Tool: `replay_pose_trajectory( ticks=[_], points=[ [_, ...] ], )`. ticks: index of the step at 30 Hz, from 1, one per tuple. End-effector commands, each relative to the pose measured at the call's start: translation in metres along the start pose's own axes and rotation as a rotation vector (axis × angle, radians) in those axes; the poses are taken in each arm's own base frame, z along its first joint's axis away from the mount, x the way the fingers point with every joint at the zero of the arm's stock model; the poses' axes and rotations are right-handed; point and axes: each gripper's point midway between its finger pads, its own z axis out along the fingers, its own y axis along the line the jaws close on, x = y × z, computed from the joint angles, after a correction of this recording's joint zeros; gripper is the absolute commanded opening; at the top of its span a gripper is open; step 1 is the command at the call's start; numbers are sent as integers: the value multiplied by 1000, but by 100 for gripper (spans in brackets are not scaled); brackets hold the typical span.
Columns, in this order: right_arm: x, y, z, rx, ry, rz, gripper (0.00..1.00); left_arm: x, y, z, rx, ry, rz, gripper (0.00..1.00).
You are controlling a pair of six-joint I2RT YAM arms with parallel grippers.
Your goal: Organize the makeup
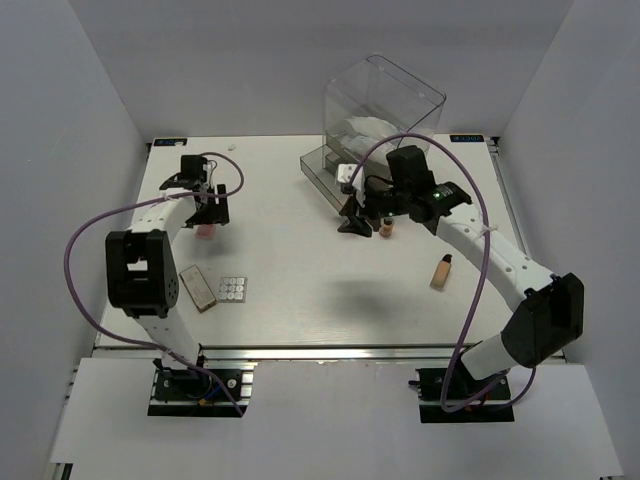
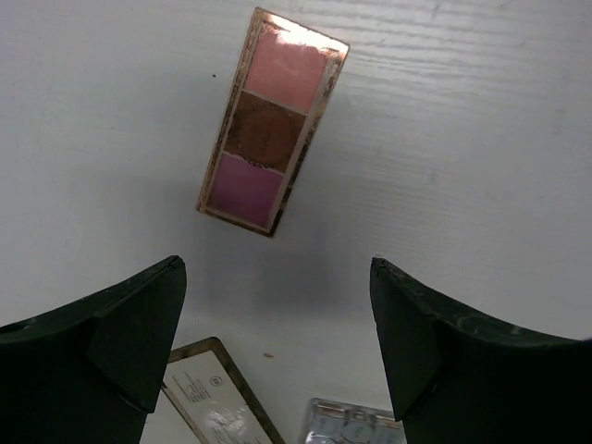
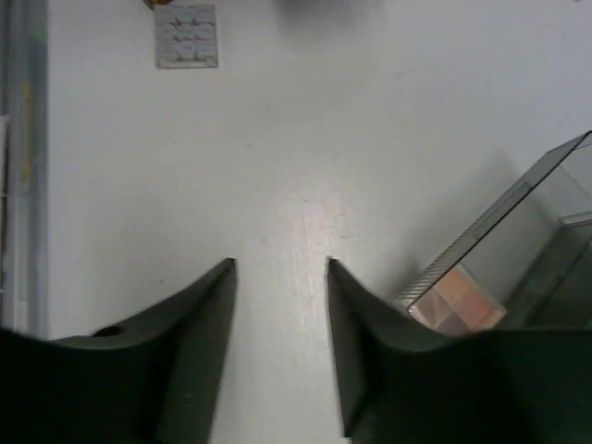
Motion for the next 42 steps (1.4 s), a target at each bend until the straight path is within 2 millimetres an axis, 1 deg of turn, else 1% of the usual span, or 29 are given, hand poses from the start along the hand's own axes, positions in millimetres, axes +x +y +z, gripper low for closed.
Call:
replay_pose_trajectory(
  ticks=[1, 2, 3, 4, 6, 7, 8, 9, 12, 14, 17, 18, 21, 25, 26, 28, 29, 31, 32, 33, 34, 35, 36, 37, 38, 39, 40, 41, 42],
  points=[
    [-13, 17, -10, -94, -112, 45, 44, -11, 15, 3, -60, 9, 113, 90],
    [-13, 19, -13, -100, -122, 50, 41, -12, 13, 13, -51, 16, 141, 90],
    [-15, 16, -17, -98, -143, 51, 39, -12, 10, 18, -37, 22, 147, 90],
    [-15, 17, -21, -90, -149, 61, 38, -11, 10, 22, -37, 26, 152, 90],
    [-15, 13, -28, -68, -163, 68, 41, -11, 9, 34, -44, 44, 160, 90],
    [-18, 10, -31, -50, -179, 65, 44, -12, 10, 38, -50, 49, 165, 90],
    [-15, 10, -32, -44, -177, 75, 45, -14, 9, 42, -50, 47, 167, 90],
    [-14, 8, -35, -34, -178, 80, 46, -13, 8, 50, -49, 58, 167, 90],
    [-11, 7, -40, -18, -182, 99, 48, -12, 2, 65, -31, 74, 164, 88],
    [-9, 7, -43, -9, -181, 108, 49, -12, 0, 70, -20, 77, 155, 87],
    [-8, 6, -47, 8, -186, 113, 50, -8, -6, 76, 12, 89, 151, 83],
    [-6, 7, -47, 7, -186, 121, 50, -7, 9, 79, 4, 96, 118, 82],
    [-4, 7, -49, 13, -188, 136, 50, 0, 15, 82, 24, 107, 88, 80],
    [-5, 6, -49, 18, -197, 141, 50, 9, 14, 83, 66, 118, 69, 75],
    [-6, 5, -50, 19, -199, 142, 50, 17, 13, 84, 73, 132, 68, 75],
    [-7, 4, -50, 21, -202, 140, 50, 22, 11, 85, 84, 135, 69, 73],
    [-8, 3, -50, 23, -203, 138, 50, 29, 10, 85, 92, 144, 68, 68],
    [-9, 2, -51, 26, -205, 138, 50, 30, 4, 84, 122, 135, 50, 60],
    [-10, 0, -51, 31, -205, 138, 50, 34, 3, 84, 132, 136, 49, 46],
    [-9, 0, -51, 31, -204, 140, 50, 29, -5, 79, 159, 118, 0, 39],
    [-10, -2, -51, 38, -206, 144, 50, 21, -7, 77, 169, 82, -20, 34],
    [-8, -5, -52, 58, -200, 154, 50, 16, -10, 74, 182, 62, -42, 26],
    [-9, -8, -53, 80, -198, 161, 51, 7, -14, 65, 200, 27, -62, 22],
    [-10, -16, -55, 118, -199, 165, 52, -3, -21, 60, 233, -3, -110, 20],
    [-6, -28, -58, 197, -176, 212, 54, -12, -26, 52, 259, -31, -134, 17],
    [-6, -35, -62, 245, -173, 220, 56, -26, -33, 36, 283, -74, -192, 14],
    [-6, -41, -66, 286, -171, 224, 57, -42, -41, 25, 328, -134, -221, 14],
    [-1, -56, -73, 372, -160, 246, 57, -55, -51, 12, 379, -186, -249, 13],
    [-1, -63, -79, 422, -157, 257, 57, -70, -73, -3, 453, -248, -302, 12]
  ],
)
